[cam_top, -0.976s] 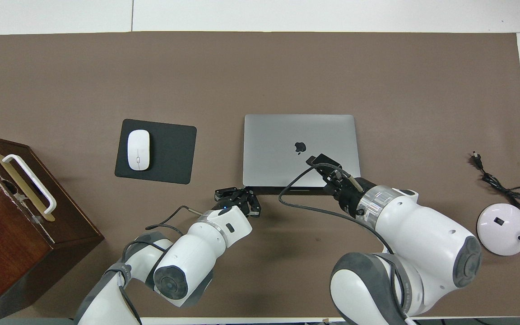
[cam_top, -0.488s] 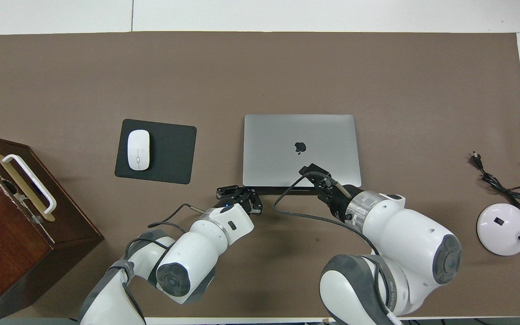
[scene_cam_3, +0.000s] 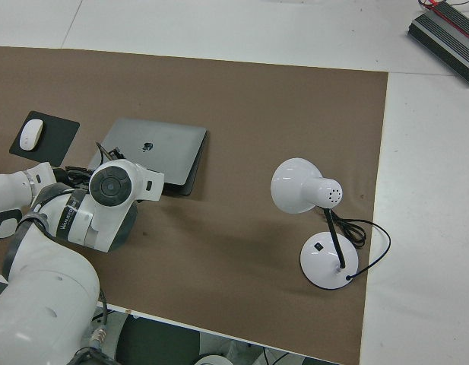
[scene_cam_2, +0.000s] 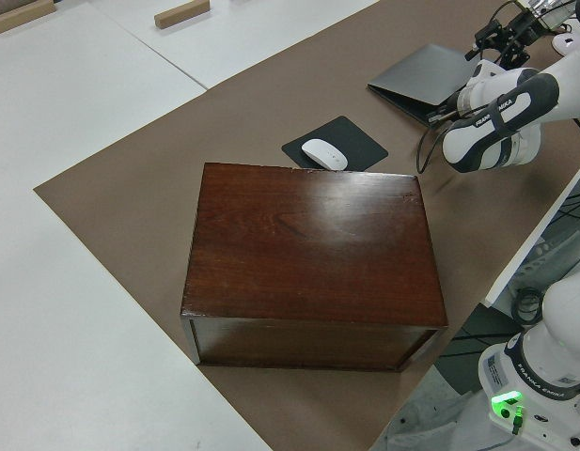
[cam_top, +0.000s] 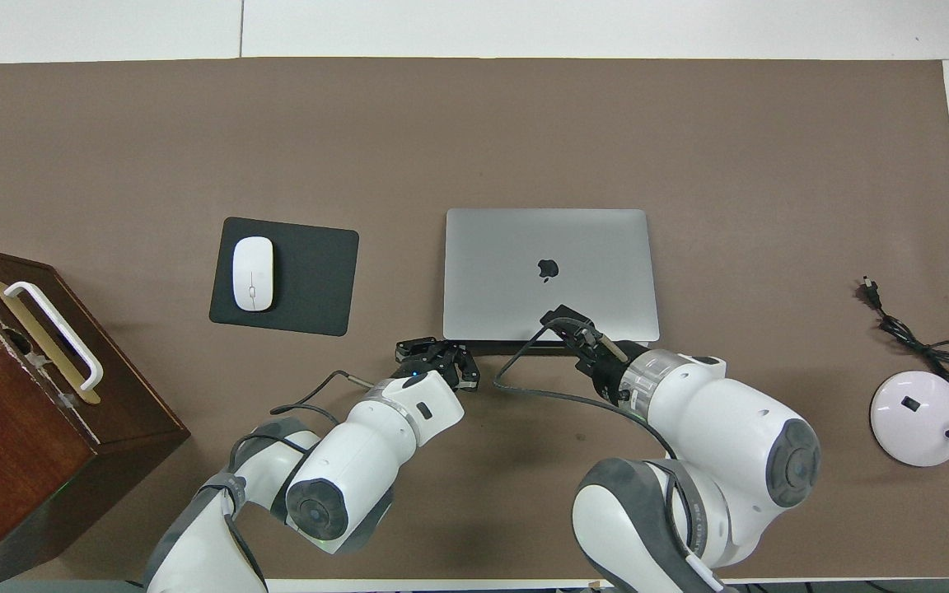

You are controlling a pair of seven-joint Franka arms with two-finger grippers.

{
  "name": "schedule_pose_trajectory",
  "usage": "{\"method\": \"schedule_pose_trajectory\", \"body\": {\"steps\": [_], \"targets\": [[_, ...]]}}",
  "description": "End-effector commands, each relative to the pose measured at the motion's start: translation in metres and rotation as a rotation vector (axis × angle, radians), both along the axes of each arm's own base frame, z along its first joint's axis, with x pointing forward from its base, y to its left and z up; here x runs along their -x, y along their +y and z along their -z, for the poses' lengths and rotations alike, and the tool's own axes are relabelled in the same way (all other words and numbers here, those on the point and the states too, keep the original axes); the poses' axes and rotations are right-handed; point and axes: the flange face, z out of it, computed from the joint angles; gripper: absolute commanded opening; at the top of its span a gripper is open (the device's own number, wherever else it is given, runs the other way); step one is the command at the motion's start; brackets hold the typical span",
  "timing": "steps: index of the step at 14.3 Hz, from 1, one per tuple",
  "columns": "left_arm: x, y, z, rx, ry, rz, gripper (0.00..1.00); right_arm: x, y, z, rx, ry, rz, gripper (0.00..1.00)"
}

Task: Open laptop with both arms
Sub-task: 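Hold the base with the left gripper and pry the lid edge with the right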

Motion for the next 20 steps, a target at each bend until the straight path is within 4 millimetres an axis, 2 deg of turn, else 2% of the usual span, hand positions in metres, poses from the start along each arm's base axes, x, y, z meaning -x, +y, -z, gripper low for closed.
{"method": "schedule_pose_trajectory", "body": {"steps": [1,7,9,13,20], "targets": [[-0.005,-0.003,0.017,-0.017,0.0,-0.001,0.0,0.0,-0.001,0.006,0.007,-0.011,0.011,0.99],[-0.004,-0.001,0.031,-0.04,0.015,0.004,0.0,-0.001,-0.002,0.015,0.025,-0.01,0.008,0.99],[-0.004,-0.001,0.032,-0.045,0.014,0.009,0.0,-0.002,-0.002,0.015,0.026,-0.012,0.007,0.99],[-0.004,0.0,0.034,-0.048,0.016,0.007,0.0,-0.006,-0.002,0.028,0.048,-0.018,0.018,0.99],[-0.004,0.0,0.039,-0.058,0.021,0.012,0.0,-0.015,0.004,0.031,0.048,-0.017,0.018,0.99]]}}
